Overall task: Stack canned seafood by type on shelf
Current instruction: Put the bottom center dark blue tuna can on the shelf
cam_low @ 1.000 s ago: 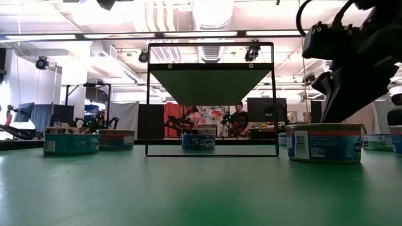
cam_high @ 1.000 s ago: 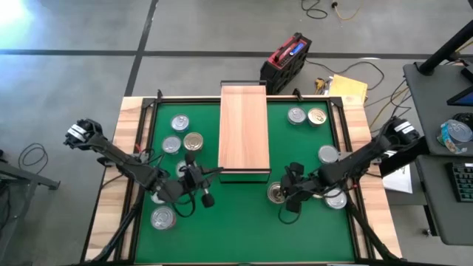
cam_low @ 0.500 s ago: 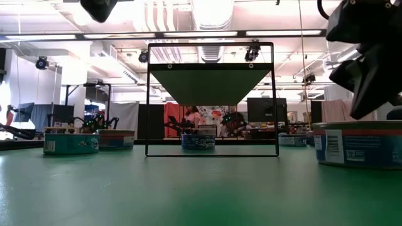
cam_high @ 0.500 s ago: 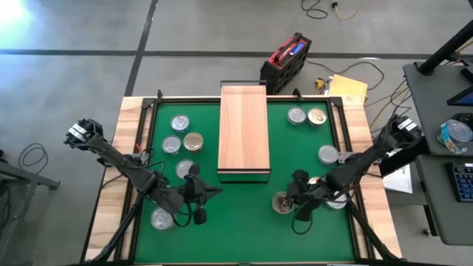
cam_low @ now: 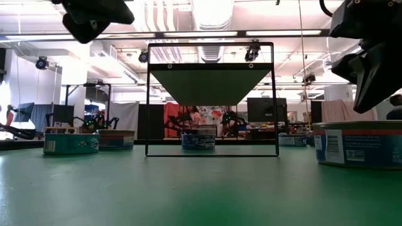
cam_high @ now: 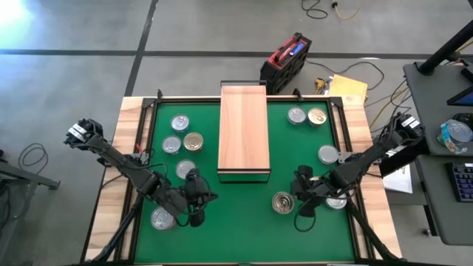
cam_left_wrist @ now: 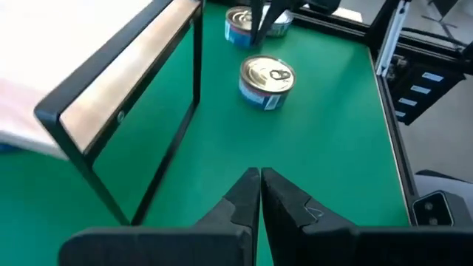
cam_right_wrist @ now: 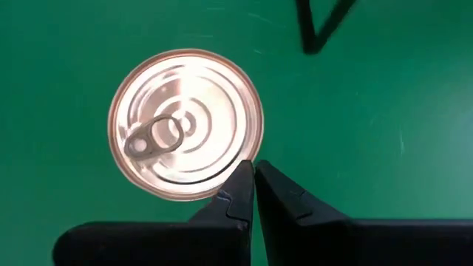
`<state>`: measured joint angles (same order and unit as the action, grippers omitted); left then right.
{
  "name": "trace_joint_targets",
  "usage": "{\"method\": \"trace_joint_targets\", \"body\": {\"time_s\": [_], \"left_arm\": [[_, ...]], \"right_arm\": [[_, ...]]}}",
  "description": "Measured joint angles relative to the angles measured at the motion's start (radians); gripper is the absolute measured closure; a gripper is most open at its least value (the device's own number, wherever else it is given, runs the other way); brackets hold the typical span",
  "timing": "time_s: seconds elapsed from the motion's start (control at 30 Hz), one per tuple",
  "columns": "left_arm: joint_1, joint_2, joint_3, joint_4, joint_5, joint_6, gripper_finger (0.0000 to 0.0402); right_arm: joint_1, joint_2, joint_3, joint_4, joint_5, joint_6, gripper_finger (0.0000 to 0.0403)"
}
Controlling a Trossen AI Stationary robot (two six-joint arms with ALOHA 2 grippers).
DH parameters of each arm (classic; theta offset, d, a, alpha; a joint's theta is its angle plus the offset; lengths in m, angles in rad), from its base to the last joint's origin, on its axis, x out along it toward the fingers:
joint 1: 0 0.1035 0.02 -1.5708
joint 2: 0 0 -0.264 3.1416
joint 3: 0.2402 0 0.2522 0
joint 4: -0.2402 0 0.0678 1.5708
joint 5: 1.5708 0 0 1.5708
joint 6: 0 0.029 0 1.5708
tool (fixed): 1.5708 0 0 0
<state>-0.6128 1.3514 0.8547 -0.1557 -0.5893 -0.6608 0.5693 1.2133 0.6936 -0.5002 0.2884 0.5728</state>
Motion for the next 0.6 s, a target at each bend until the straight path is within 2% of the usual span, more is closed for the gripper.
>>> {"method": "trace_joint_targets", "body": {"time_s": [0.17, 0.33, 0.47, 0.6], "left_arm": [[0.000, 0.000, 0.003, -0.049, 0.006, -0.042, 0.0401], [0.001, -0.001, 0.041, -0.184, -0.025, -0.072, 0.0401], [0.001, -0.001, 0.078, -0.277, -0.057, -0.049, 0.0401], [0.002, -0.001, 0.080, -0.239, -0.061, 0.068, 0.0401]], "right_arm": [[0.000, 0.000, 0.001, 0.011, 0.000, -0.126, 0.0393], [0.000, 0.000, 0.001, 0.012, 0.031, -0.119, 0.0393], [0.000, 0.000, 0.002, 0.022, 0.052, -0.118, 0.0393], [0.000, 0.000, 0.002, 0.054, 0.127, -0.054, 0.0390]]}}
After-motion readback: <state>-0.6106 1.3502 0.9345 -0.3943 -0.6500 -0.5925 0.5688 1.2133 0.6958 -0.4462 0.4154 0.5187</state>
